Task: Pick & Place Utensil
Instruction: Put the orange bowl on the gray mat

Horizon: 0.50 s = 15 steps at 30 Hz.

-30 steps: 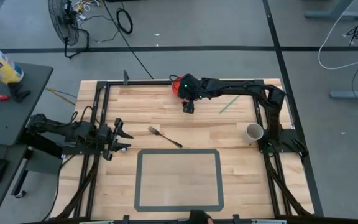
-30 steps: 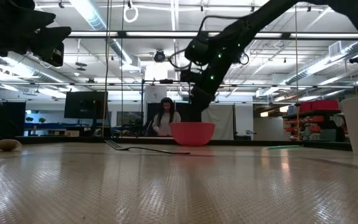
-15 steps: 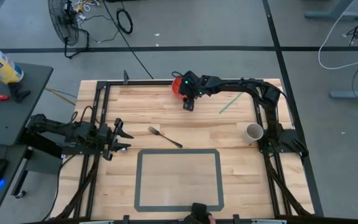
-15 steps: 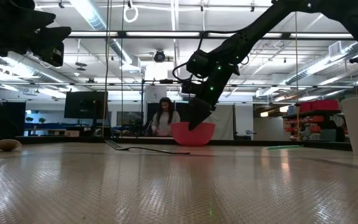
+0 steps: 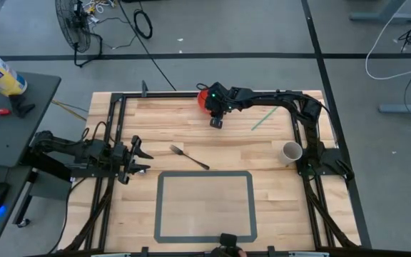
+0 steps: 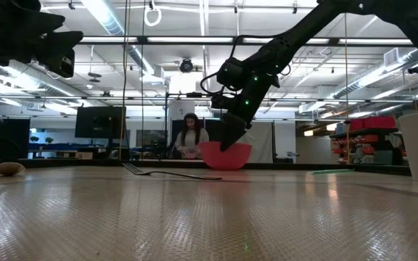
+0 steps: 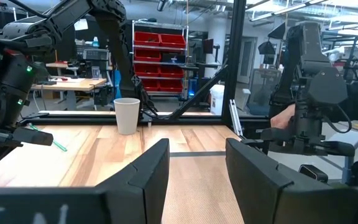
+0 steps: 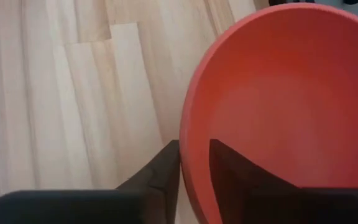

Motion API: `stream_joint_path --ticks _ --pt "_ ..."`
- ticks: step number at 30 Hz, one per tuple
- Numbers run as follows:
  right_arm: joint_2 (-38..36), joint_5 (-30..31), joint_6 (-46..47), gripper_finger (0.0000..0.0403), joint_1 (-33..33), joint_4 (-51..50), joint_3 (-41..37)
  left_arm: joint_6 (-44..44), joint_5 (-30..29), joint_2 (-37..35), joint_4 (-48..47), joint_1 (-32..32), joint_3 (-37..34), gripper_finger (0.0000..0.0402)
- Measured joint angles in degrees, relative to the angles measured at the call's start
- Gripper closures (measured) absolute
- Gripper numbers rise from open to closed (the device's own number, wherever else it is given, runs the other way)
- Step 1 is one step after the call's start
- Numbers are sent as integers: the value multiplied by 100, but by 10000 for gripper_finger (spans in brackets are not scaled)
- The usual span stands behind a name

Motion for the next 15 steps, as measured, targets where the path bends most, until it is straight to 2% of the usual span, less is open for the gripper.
stream_joint_path --ticks 8,15 --pt "-199 -38 -86 390 104 -127 -4 -1 0 0 -1 0 0 239" --pt "-945 -471 -337 390 583 -465 -4 0 0 0 0 2 0 239"
